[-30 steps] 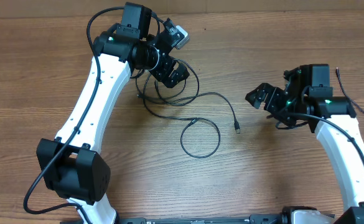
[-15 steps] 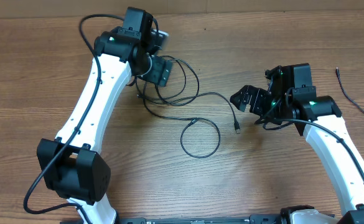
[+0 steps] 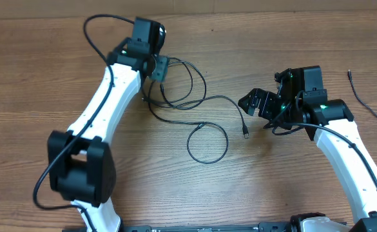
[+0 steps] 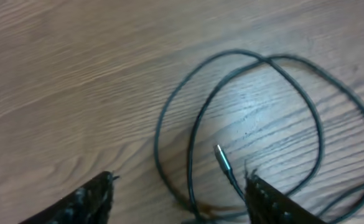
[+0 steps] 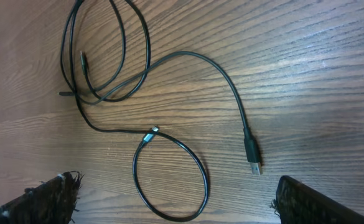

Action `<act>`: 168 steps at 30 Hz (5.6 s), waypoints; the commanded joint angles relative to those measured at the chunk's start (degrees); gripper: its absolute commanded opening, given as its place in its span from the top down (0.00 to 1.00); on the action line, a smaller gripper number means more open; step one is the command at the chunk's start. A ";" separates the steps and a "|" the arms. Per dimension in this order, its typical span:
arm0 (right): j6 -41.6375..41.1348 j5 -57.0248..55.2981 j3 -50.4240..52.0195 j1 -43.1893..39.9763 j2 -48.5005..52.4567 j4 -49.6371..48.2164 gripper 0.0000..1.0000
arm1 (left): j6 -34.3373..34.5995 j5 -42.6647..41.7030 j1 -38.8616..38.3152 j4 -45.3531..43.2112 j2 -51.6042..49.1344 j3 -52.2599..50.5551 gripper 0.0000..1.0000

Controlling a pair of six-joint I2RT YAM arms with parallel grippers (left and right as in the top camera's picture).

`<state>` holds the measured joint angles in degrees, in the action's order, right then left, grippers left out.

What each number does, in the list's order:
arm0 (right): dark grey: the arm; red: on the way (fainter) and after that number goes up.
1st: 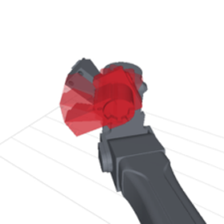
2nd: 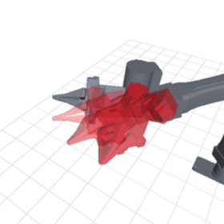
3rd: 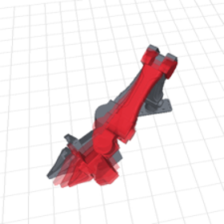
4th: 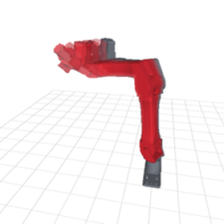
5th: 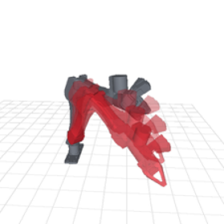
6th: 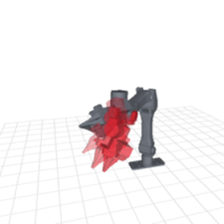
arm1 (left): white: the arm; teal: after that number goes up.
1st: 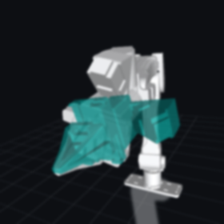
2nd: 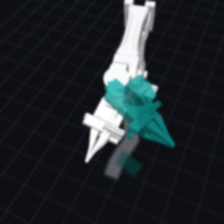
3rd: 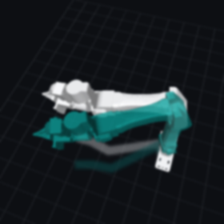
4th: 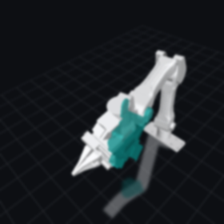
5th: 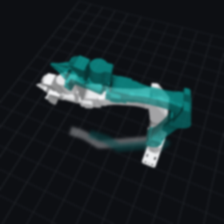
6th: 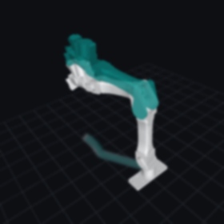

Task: Untangle cables

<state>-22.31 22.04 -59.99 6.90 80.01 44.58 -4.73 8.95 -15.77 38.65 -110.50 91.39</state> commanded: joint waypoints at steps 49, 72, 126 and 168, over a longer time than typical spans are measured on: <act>-10.16 11.17 0.13 0.17 1.16 -4.92 0.00 | 6.78 -31.52 -1.16 8.02 9.53 16.87 0.96; -33.46 -2.56 0.15 17.77 14.34 -36.44 0.00 | 53.40 -46.64 -1.29 -8.17 10.32 16.90 0.96; 14.29 2.75 0.13 4.04 20.74 -26.75 0.16 | 12.44 -19.82 1.07 10.84 0.70 16.65 0.00; 13.20 0.52 0.13 4.13 20.74 -23.63 0.00 | -4.20 -7.56 -5.01 15.56 -22.58 16.63 0.55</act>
<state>-9.39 22.92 -59.77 10.92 100.79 21.06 -7.75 0.75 -20.45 54.02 -132.29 108.03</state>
